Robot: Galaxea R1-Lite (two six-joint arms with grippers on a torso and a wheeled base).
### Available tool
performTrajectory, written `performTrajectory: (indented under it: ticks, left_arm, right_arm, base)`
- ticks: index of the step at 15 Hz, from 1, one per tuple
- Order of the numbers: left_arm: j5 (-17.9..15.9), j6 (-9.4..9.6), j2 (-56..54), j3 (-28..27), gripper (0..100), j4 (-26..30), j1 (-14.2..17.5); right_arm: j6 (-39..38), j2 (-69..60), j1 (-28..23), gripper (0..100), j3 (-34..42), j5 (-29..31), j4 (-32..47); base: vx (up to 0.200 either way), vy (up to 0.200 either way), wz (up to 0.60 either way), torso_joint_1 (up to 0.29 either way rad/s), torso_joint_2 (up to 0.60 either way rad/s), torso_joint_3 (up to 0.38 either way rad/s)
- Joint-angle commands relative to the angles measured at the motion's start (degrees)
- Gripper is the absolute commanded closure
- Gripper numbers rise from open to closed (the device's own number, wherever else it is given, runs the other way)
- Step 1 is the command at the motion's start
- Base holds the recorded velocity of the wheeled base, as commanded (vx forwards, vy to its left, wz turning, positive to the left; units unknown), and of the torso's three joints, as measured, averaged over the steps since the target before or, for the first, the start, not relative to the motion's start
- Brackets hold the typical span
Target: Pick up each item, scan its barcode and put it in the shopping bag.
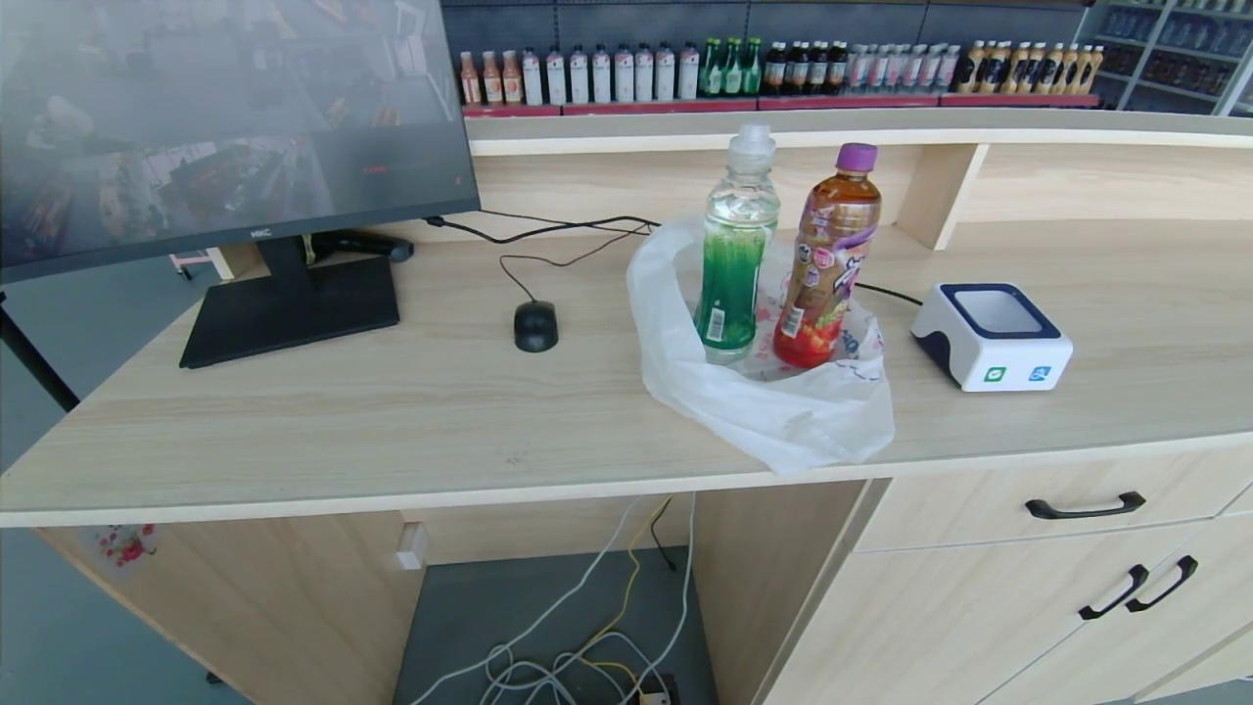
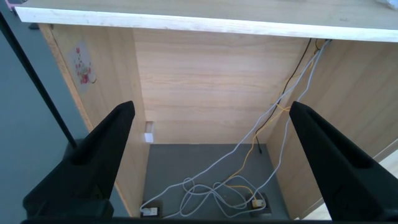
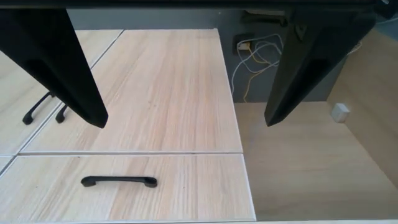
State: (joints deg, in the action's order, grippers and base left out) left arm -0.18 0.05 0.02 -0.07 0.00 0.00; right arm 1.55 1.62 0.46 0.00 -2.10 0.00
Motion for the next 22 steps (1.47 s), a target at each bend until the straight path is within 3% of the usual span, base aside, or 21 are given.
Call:
performTrajectory:
  ticks: [1, 4, 10, 22]
  left_arm:
    - [0.01, -0.05, -0.02, 0.07, 0, 0.00, 0.00]
    - [0.01, -0.05, -0.02, -0.01, 0, 0.00, 0.00]
    - [0.01, -0.14, -0.02, -0.01, 0, 0.00, 0.00]
    - [0.01, -0.22, -0.02, -0.01, 0, 0.00, 0.00]
  right_arm:
    - [-0.05, -1.62, -0.46, 0, -0.09, -0.01, 0.00]
    - [-0.05, -1.62, -0.46, 0, 0.00, 0.08, 0.00]
    - [-0.05, -1.62, -0.46, 0, 0.00, -0.01, 0.00]
    - [-0.05, -1.62, -0.46, 0, 0.00, -0.01, 0.00]
  base:
    - [-0.200, 0.000, 0.00, 0.002, 0.00, 0.002]
    - [-0.200, 0.000, 0.00, 0.004, 0.00, 0.002]
    - [0.000, 0.000, 0.00, 0.000, 0.00, 0.000]
    - [0.000, -0.200, 0.00, 0.004, 0.00, 0.003]
